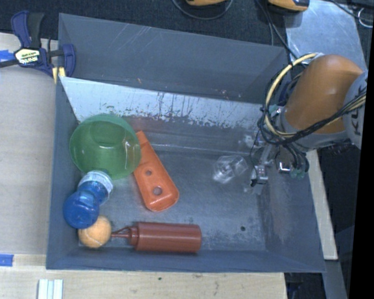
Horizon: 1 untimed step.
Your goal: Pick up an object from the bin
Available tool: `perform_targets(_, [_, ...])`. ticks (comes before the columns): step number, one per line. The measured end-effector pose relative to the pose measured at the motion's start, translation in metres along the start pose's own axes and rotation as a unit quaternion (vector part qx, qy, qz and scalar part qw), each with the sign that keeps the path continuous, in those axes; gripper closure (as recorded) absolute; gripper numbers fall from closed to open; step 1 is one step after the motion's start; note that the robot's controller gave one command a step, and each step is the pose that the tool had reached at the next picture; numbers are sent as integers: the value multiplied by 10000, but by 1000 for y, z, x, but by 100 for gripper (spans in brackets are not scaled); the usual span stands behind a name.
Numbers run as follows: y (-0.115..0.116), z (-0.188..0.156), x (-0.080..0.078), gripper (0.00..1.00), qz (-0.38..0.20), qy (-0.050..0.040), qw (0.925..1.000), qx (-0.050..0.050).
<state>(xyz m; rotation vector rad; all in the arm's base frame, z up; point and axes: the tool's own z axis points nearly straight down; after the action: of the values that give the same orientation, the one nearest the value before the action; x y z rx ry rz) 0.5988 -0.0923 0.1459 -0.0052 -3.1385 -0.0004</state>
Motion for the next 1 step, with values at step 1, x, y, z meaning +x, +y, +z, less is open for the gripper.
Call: perform_targets(1, [32,8,47,0,-1622,15,9868,-10])
